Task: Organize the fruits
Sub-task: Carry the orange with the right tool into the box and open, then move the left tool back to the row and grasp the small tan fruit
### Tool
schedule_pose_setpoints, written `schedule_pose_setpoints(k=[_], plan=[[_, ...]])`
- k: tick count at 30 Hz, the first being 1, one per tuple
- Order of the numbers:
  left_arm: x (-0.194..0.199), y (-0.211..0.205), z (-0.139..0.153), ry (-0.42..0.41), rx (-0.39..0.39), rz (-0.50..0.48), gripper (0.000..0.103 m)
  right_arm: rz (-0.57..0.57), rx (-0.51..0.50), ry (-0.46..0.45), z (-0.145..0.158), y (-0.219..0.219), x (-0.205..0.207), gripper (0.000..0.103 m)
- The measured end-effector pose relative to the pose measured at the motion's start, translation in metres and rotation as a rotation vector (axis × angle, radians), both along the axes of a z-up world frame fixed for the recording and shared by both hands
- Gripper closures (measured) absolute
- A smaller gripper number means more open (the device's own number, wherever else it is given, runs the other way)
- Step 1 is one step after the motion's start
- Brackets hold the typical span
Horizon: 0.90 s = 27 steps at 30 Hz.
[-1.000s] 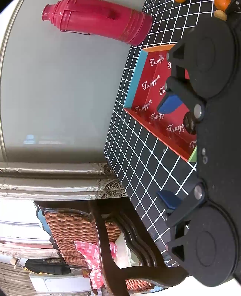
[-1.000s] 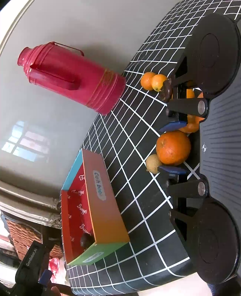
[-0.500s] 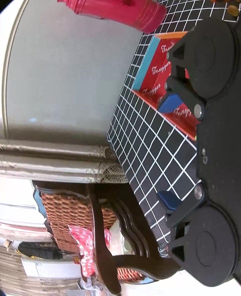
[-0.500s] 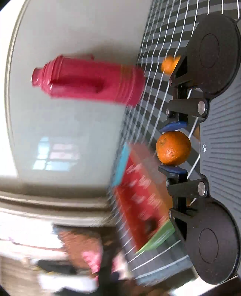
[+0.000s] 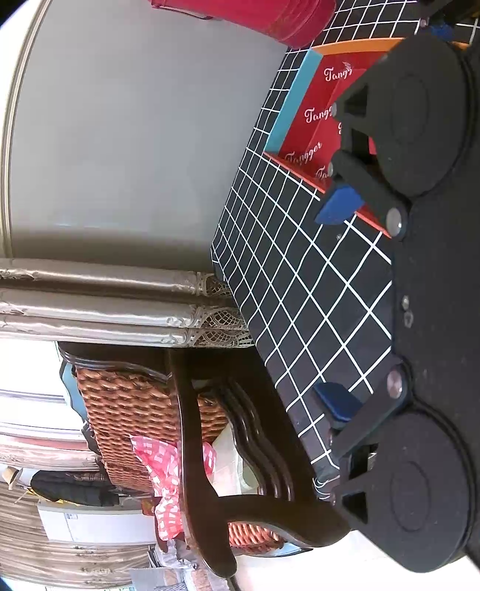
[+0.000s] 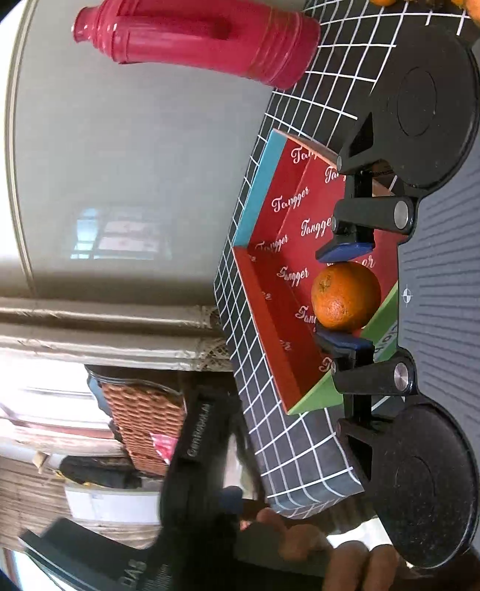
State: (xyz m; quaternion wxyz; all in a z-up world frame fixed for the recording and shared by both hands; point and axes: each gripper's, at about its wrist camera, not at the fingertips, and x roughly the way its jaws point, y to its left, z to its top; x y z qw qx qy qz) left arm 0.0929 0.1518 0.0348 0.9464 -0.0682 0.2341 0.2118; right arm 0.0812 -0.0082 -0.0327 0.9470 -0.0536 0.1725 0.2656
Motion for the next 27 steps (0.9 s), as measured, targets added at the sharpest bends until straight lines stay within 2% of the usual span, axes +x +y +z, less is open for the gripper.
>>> schedule_pose_setpoints(k=[1,2,4,7,10,14,18,20,23,26,27], plan=[[0.000,-0.002,0.000,0.000,0.001,-0.004,0.017,0.000,0.001,-0.001,-0.001,-0.001,0.000,0.057],[0.000,-0.003,0.000,0.000,0.003,-0.007,0.017,-0.004,0.011,-0.005,0.000,-0.003,0.000,0.041],[0.000,-0.006,0.000,-0.001,0.009,-0.014,0.017,-0.031,0.046,-0.031,0.003,-0.010,-0.003,0.018],[-0.002,-0.013,0.001,-0.008,0.026,-0.029,0.016,-0.090,0.077,-0.096,0.013,-0.027,-0.012,0.013],[-0.004,-0.028,0.001,-0.022,0.053,-0.079,0.016,-0.227,0.077,-0.161,0.022,-0.050,-0.021,0.000],[-0.011,-0.064,0.002,-0.063,0.105,-0.221,0.014,-0.438,0.089,-0.227,0.033,-0.095,-0.037,0.000],[-0.024,-0.109,-0.001,-0.098,0.157,-0.386,0.012,-0.698,0.037,-0.279,0.037,-0.132,-0.051,0.000],[-0.029,-0.134,-0.005,-0.112,0.183,-0.454,0.010,-0.841,0.003,-0.293,0.035,-0.144,-0.057,0.000],[-0.036,-0.168,-0.015,-0.109,0.216,-0.558,0.010,-1.081,-0.102,-0.327,0.029,-0.157,-0.065,0.000],[-0.037,-0.197,-0.028,-0.075,0.245,-0.667,0.012,-1.183,-0.168,-0.342,0.026,-0.167,-0.070,0.000],[-0.038,-0.207,-0.033,-0.058,0.252,-0.708,0.017,-1.191,-0.177,-0.340,0.025,-0.171,-0.072,0.000]])
